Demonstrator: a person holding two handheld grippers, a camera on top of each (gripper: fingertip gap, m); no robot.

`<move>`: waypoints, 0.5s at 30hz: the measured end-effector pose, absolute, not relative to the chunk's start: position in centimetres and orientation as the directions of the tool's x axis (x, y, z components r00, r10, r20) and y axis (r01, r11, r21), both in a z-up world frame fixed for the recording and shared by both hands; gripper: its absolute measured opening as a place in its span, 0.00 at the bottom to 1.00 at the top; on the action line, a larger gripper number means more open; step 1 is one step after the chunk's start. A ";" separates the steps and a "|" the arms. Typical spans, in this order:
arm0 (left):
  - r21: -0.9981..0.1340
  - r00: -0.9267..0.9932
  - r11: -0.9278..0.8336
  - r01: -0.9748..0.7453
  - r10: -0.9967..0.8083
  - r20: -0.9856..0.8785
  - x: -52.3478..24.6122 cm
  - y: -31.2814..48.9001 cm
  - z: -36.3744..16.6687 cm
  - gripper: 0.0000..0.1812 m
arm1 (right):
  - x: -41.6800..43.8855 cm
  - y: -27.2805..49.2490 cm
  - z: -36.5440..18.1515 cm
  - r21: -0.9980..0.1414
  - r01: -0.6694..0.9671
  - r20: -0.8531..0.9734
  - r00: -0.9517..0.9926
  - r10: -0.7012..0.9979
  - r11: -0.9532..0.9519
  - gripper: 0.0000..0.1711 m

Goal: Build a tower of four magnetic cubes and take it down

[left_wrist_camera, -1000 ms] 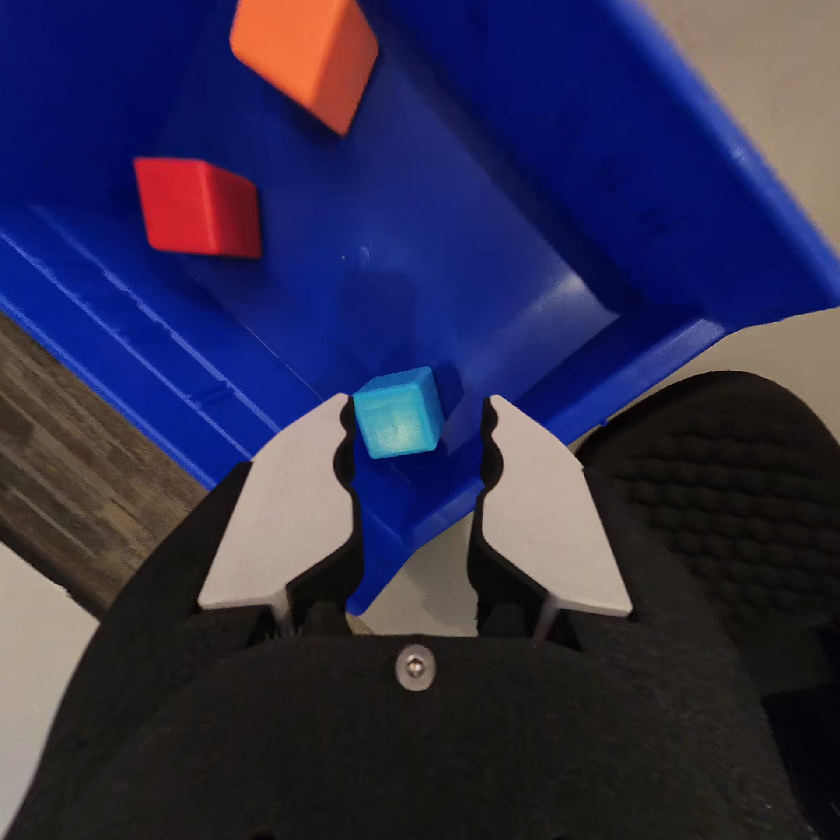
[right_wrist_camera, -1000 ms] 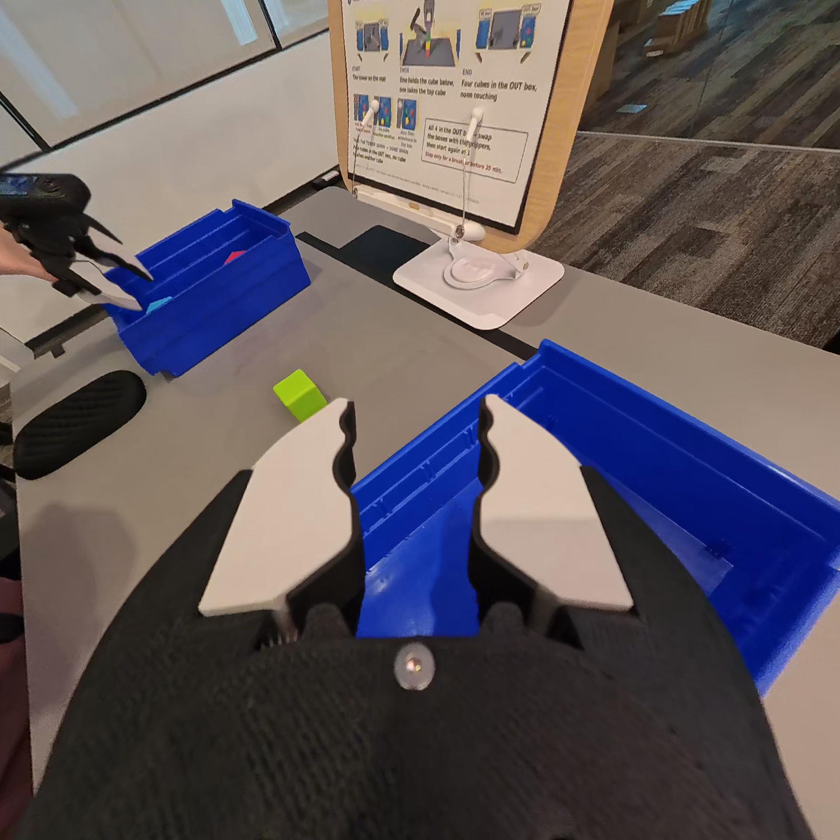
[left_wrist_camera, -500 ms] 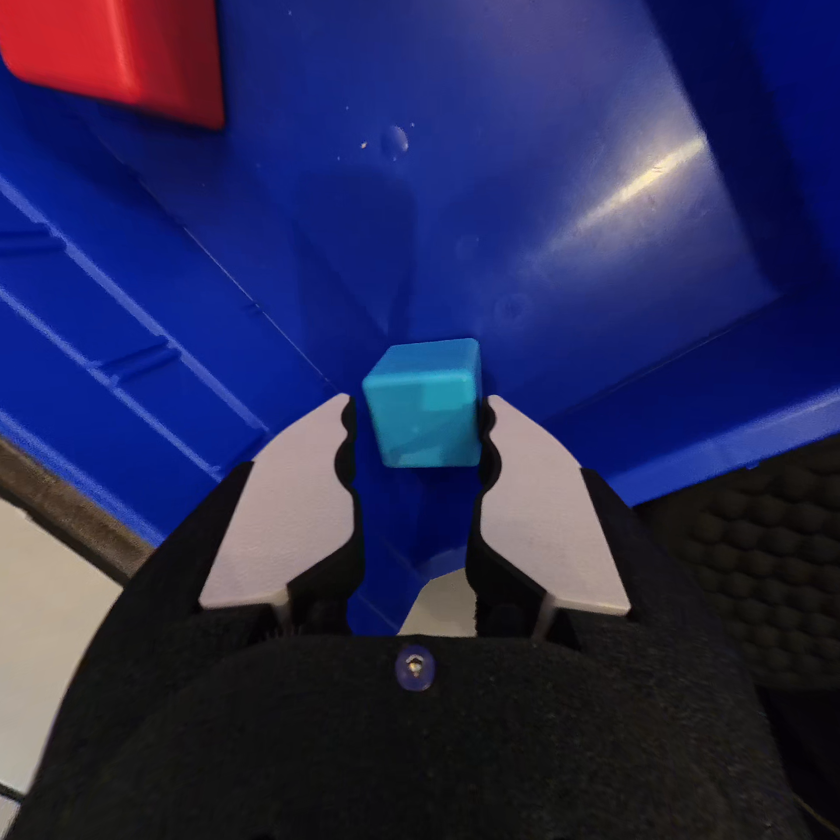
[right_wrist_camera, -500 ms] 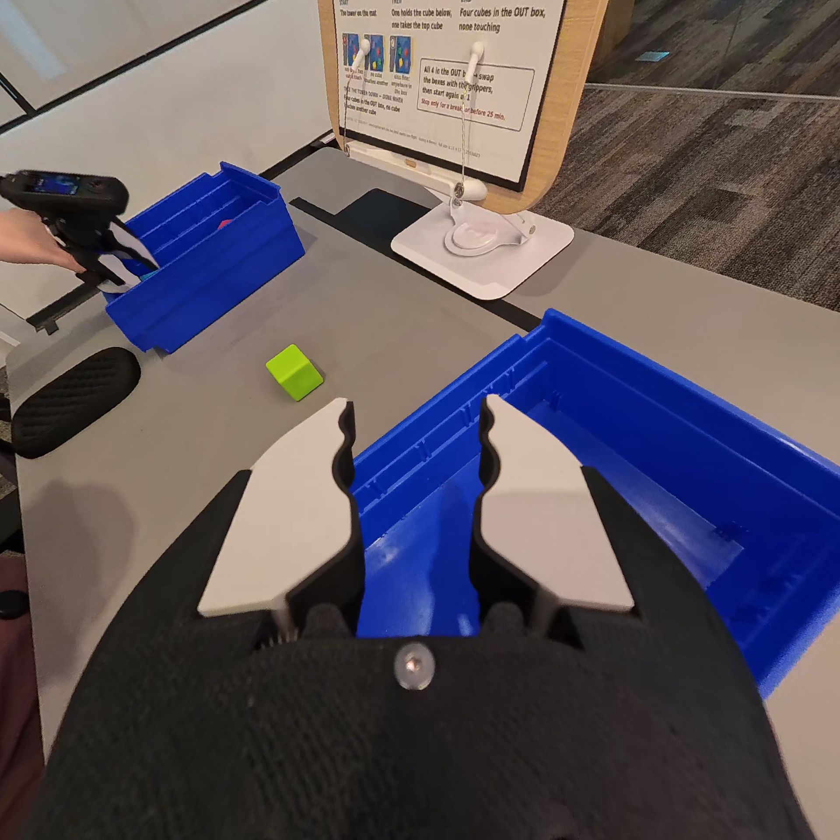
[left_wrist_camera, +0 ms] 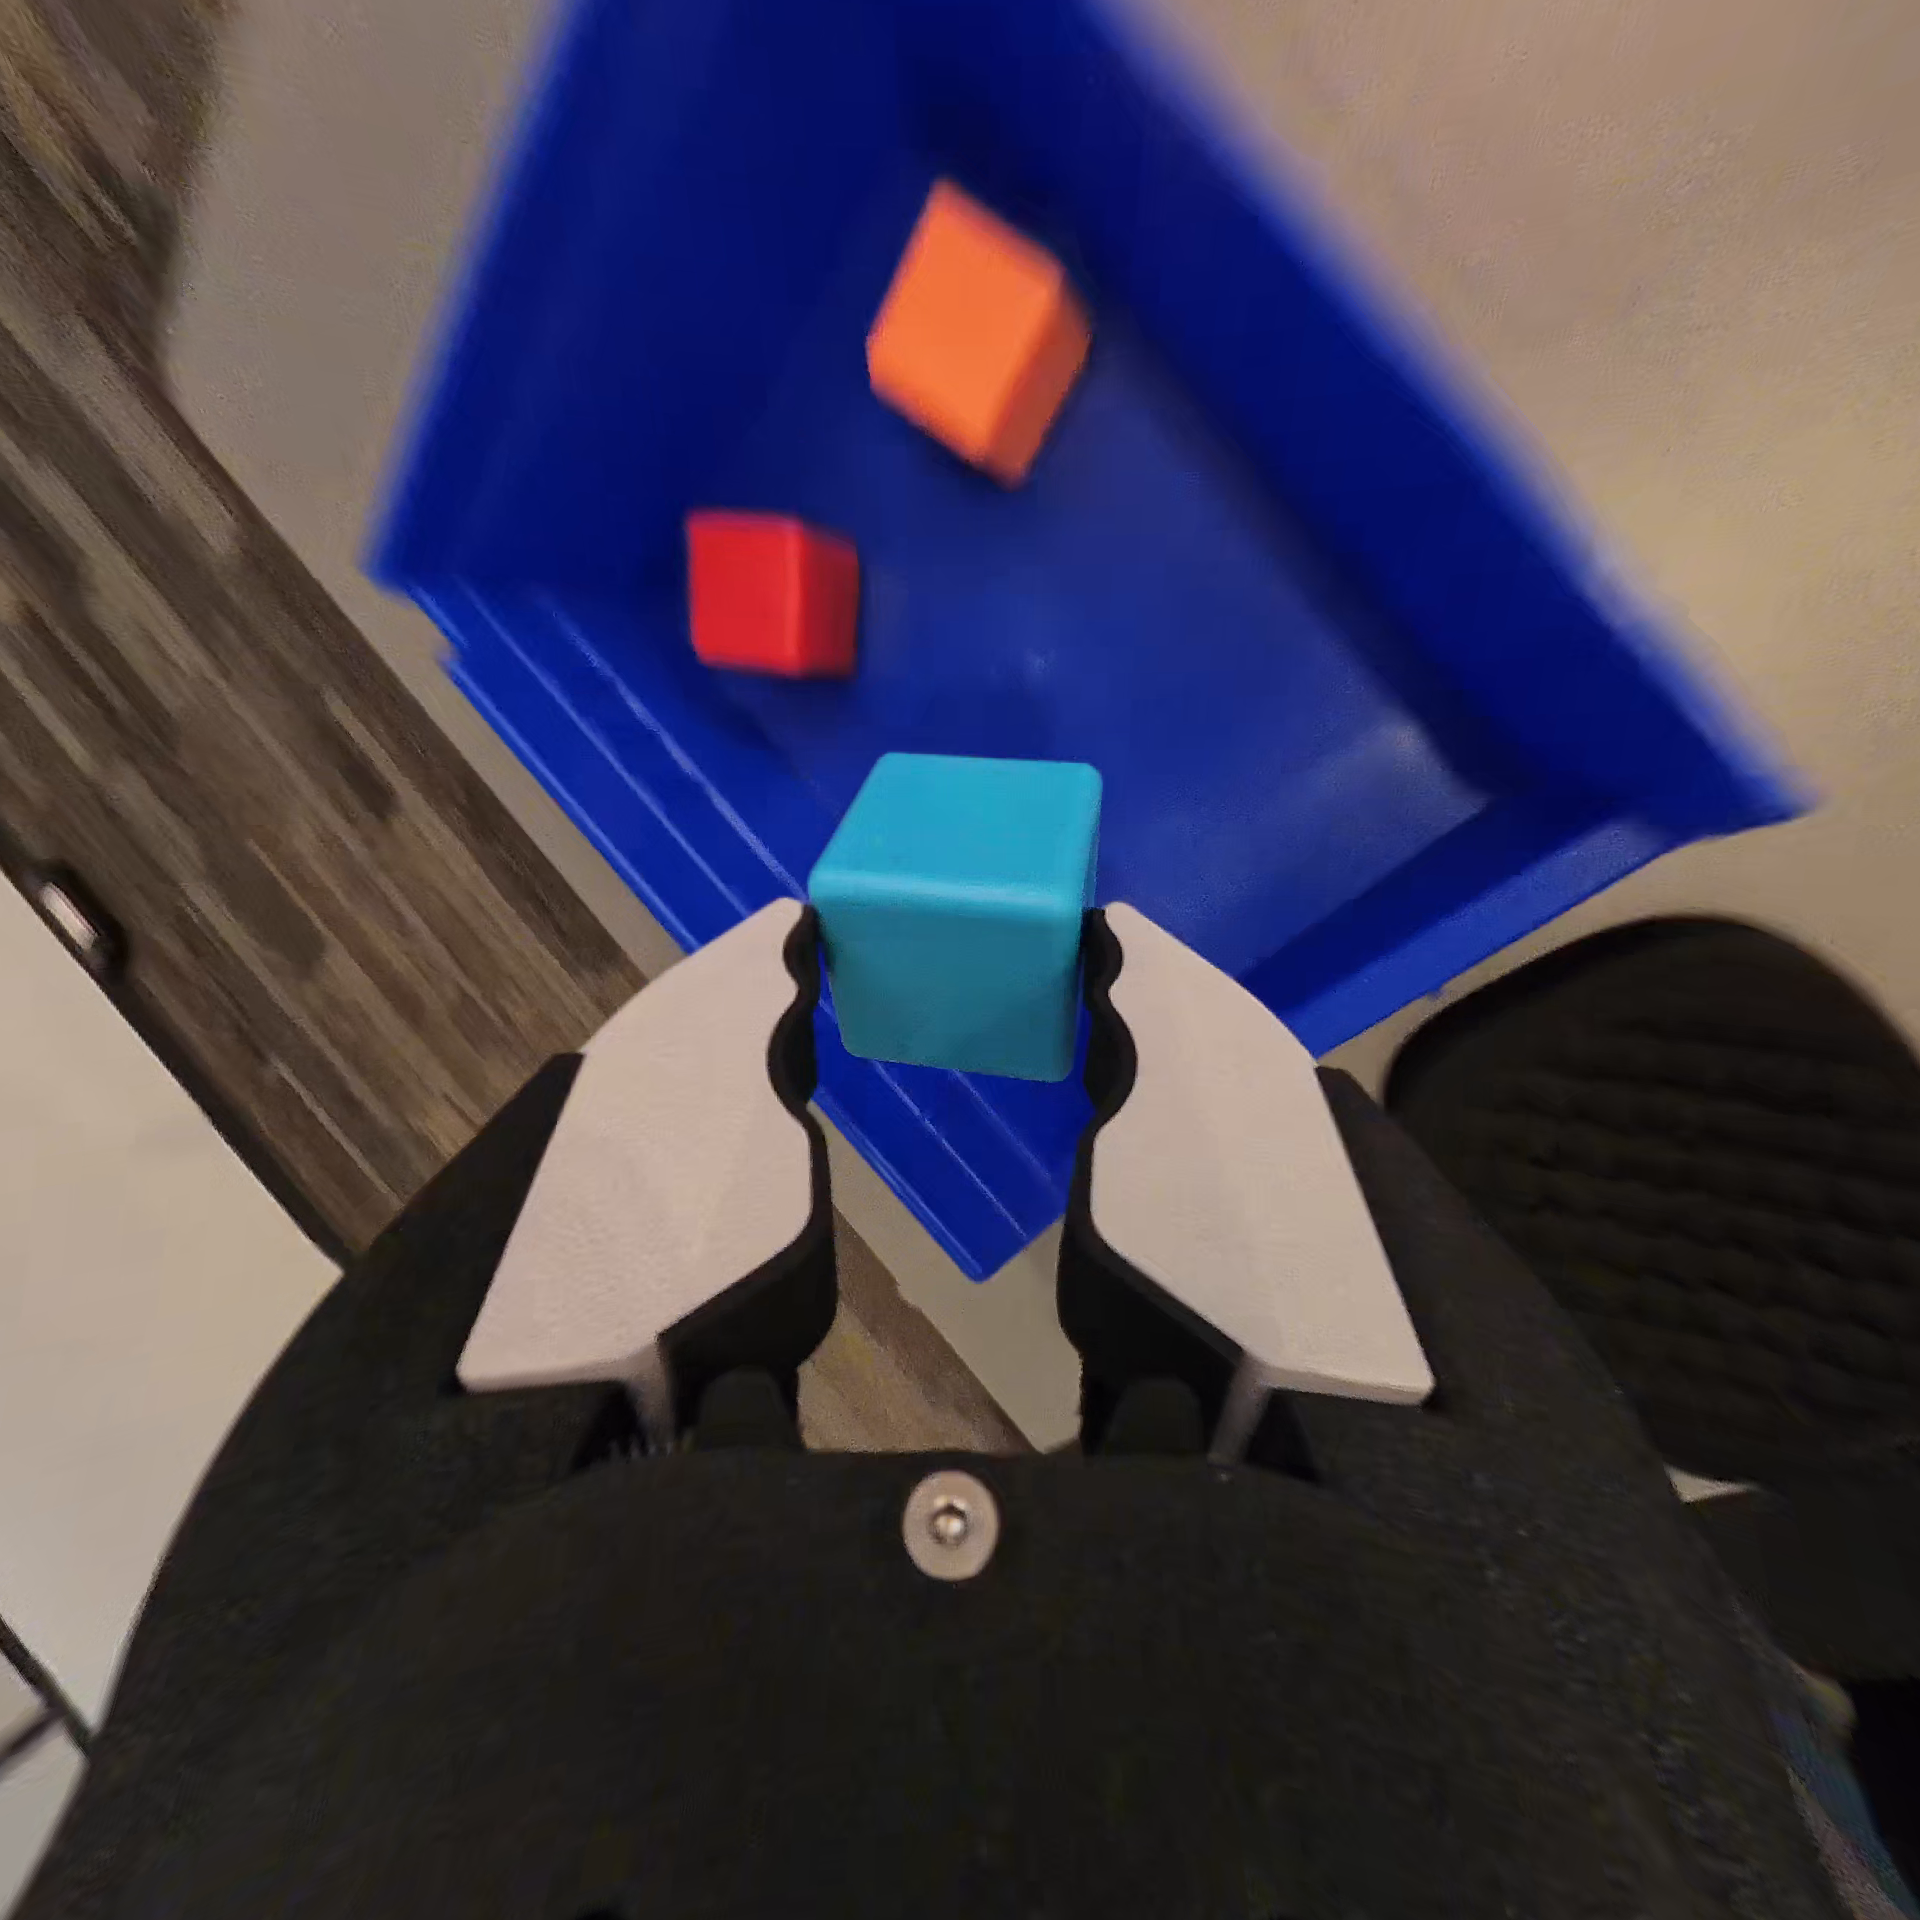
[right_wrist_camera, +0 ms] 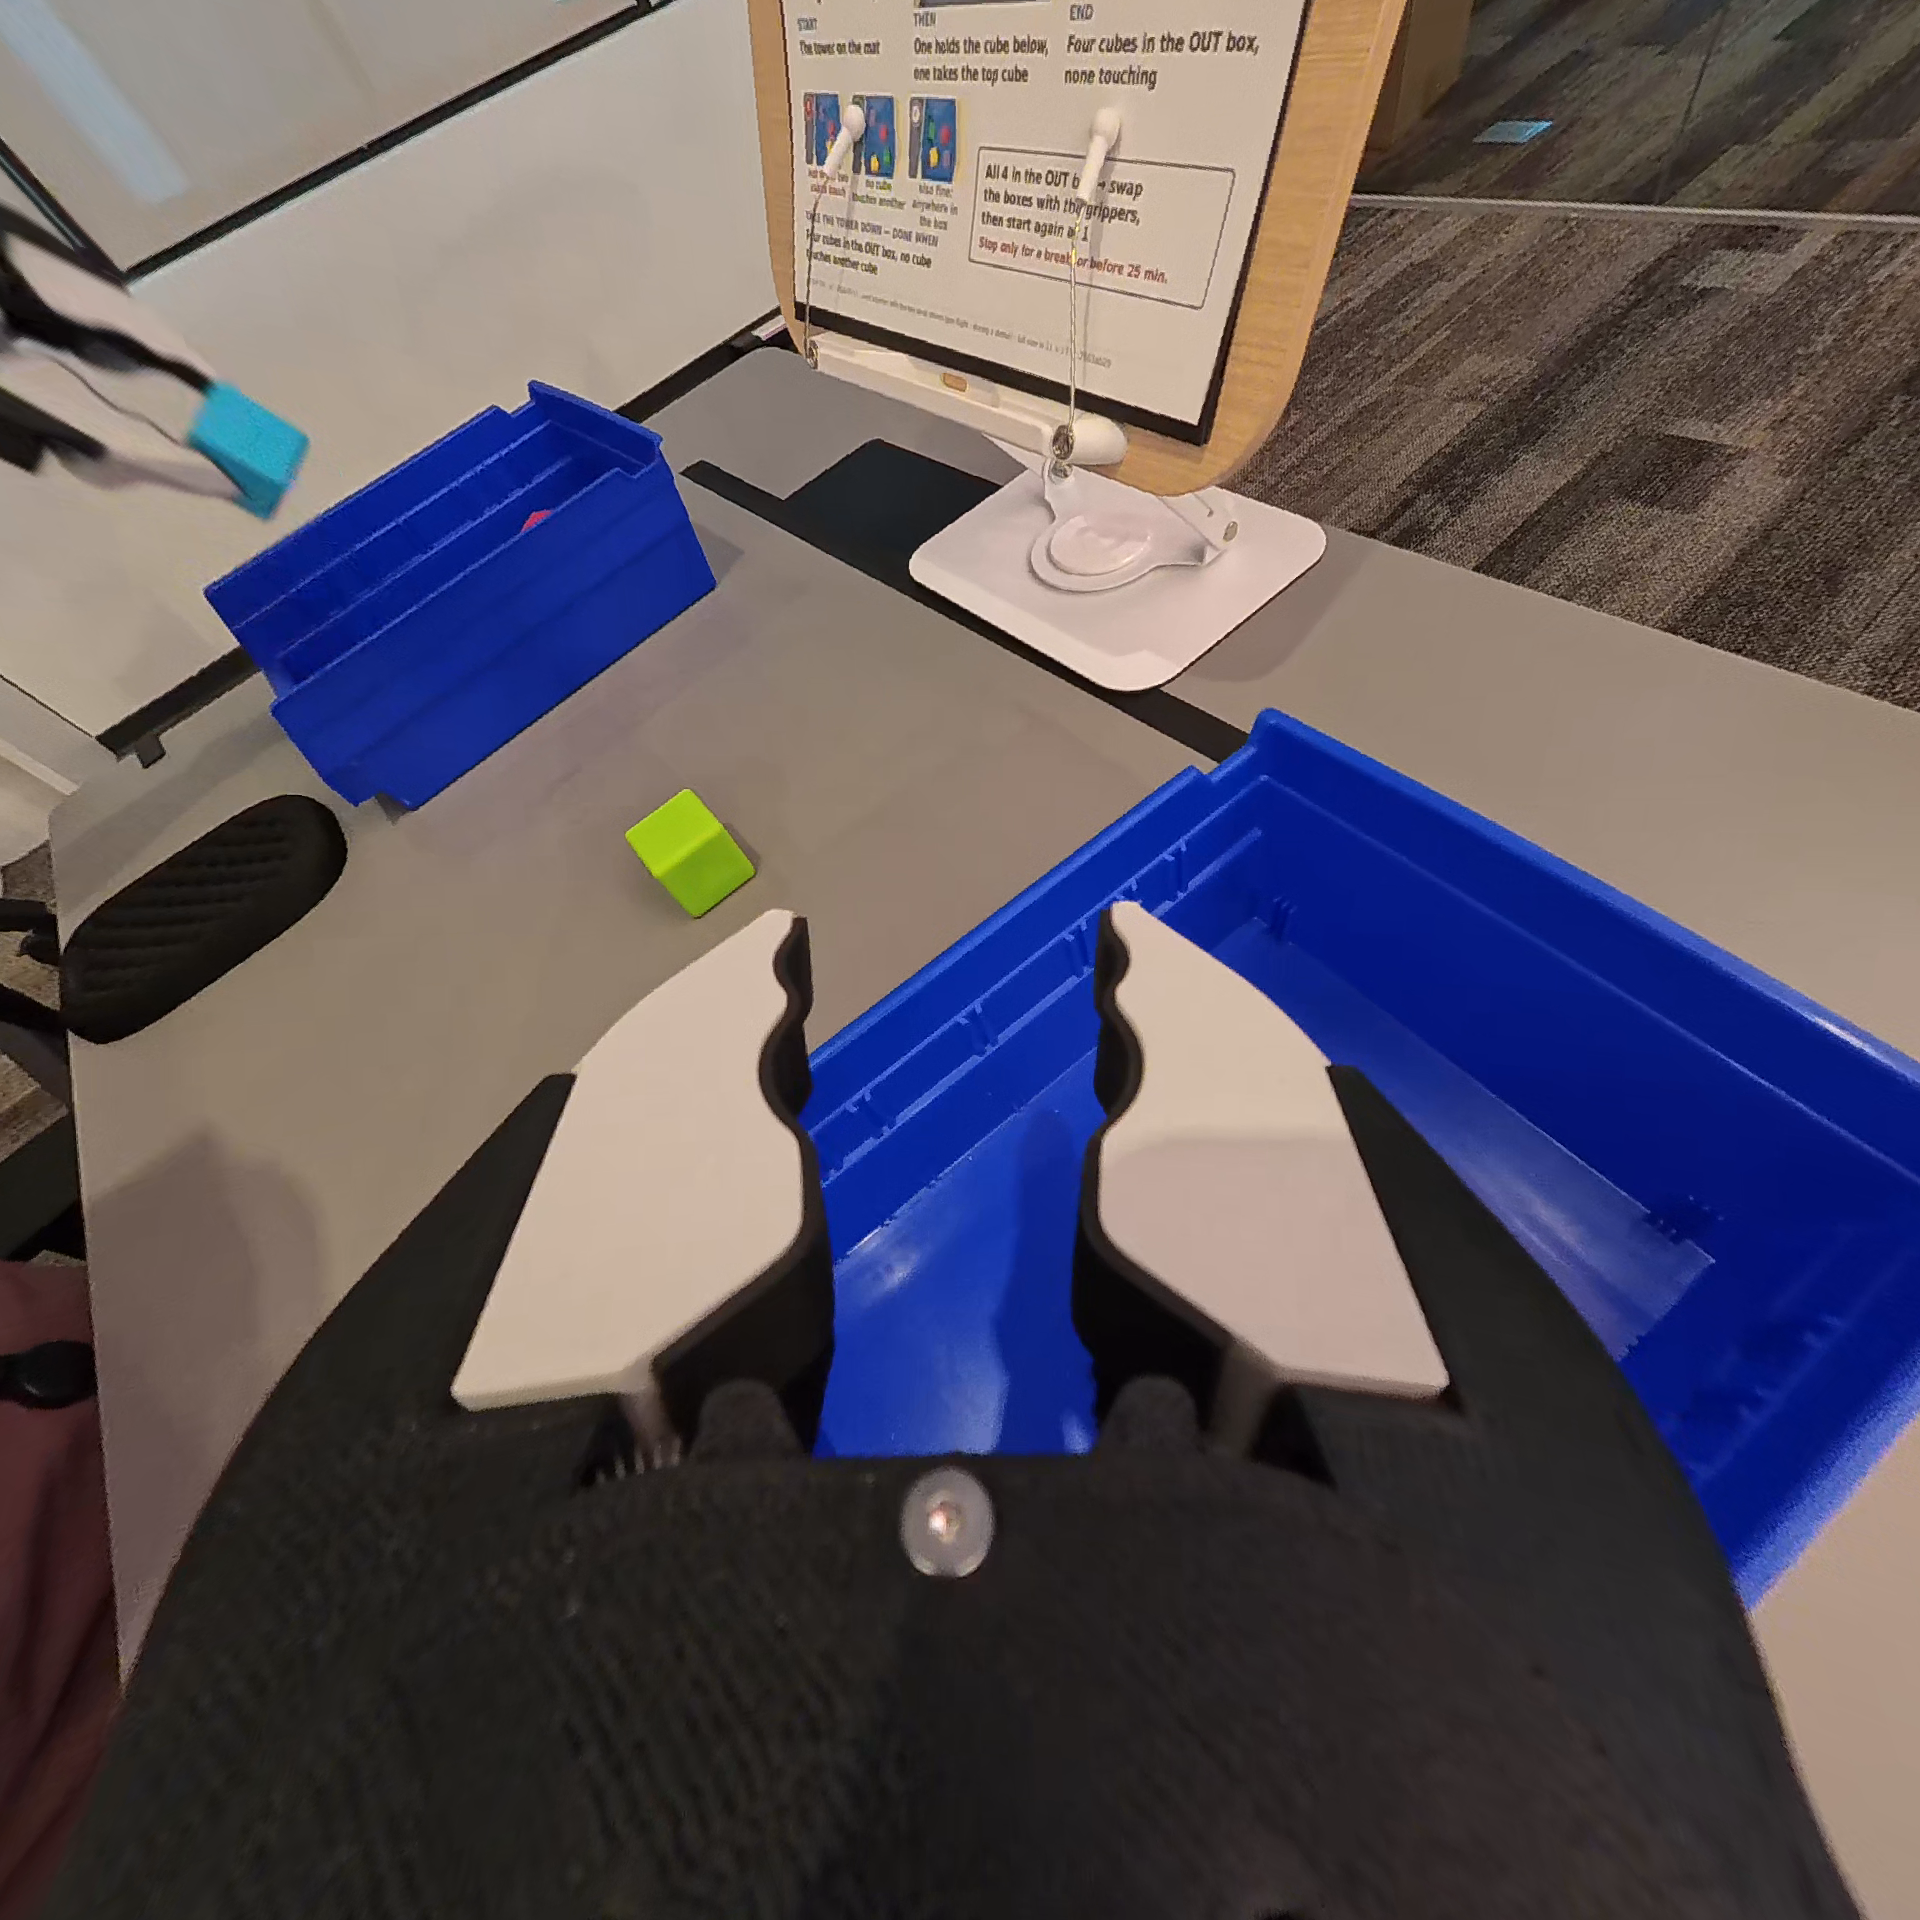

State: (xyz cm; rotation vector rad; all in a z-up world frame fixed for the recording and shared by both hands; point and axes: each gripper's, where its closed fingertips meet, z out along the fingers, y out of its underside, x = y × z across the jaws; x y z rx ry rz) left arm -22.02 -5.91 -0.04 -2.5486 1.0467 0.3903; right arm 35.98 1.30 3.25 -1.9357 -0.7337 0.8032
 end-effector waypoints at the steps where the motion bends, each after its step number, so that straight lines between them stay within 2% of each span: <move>1: -0.267 0.665 -0.614 -0.743 -0.630 -0.401 -19.9 -5.3 2.2 0.27 | 35.9 1.3 3.2 -0.885 0.179 -0.241 0.615 0.751 -0.430 0.31; 3: -0.341 0.605 -0.500 -0.796 -0.681 -0.413 -14.7 -4.6 5.3 0.27 | 35.7 1.3 3.0 -0.882 0.190 -0.238 0.612 0.754 -0.432 0.31; 5: -0.362 0.513 -0.383 -0.850 -0.755 -0.408 -9.1 -4.6 6.2 0.27 | 35.5 1.2 2.7 -0.877 0.206 -0.231 0.612 0.756 -0.435 0.31; 11: -0.202 0.208 -0.139 -0.970 -0.901 -0.381 2.9 -4.6 0.6 0.27 | 35.3 0.9 2.6 -0.876 0.218 -0.225 0.603 0.765 -0.430 0.31; 15: -0.133 0.110 -0.068 -0.989 -0.936 -0.334 7.2 -3.6 -4.1 0.27 | 35.1 0.6 2.8 -0.881 0.213 -0.229 0.591 0.774 -0.423 0.31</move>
